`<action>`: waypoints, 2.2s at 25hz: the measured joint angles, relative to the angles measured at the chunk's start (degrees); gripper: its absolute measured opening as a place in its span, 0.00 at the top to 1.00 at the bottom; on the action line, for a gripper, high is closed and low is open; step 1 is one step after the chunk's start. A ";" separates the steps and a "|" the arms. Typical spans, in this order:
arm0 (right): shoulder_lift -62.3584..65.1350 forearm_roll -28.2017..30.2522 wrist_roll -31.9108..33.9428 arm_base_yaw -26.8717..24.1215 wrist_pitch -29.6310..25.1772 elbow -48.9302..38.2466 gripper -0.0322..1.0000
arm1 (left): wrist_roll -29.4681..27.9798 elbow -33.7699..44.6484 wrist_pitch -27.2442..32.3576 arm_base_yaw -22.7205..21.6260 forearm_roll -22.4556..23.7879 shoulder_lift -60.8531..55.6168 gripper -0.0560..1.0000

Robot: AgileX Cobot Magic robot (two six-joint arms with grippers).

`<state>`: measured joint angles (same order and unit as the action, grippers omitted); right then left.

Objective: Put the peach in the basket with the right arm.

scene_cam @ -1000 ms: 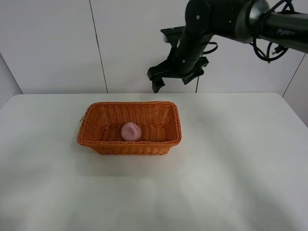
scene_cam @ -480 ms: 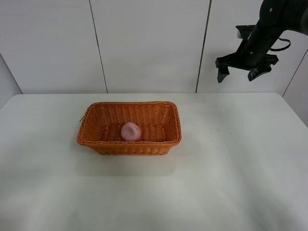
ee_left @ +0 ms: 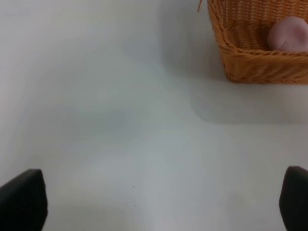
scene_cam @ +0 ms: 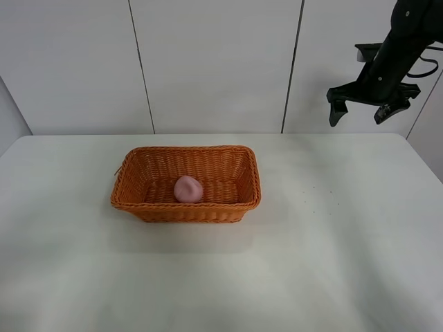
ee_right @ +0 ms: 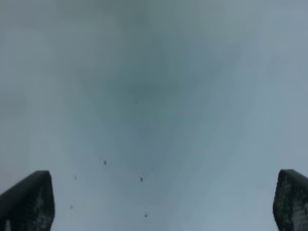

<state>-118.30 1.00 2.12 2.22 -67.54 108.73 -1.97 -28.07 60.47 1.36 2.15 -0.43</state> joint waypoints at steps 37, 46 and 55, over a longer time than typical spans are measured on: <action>79.54 -1.85 -2.91 0.00 8.03 -73.33 0.29 | 0.00 0.00 0.00 0.00 0.02 0.00 0.01; 109.60 -1.58 -3.83 0.00 9.42 -80.55 0.29 | 0.00 0.00 0.00 0.00 0.02 0.00 0.01; 118.49 -1.56 -3.83 0.00 9.32 -80.66 0.29 | 0.00 0.00 0.00 0.00 0.02 0.00 0.01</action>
<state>0.19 -0.56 -1.71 2.22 -58.22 28.07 -1.97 -28.07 60.47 1.36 2.17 -0.43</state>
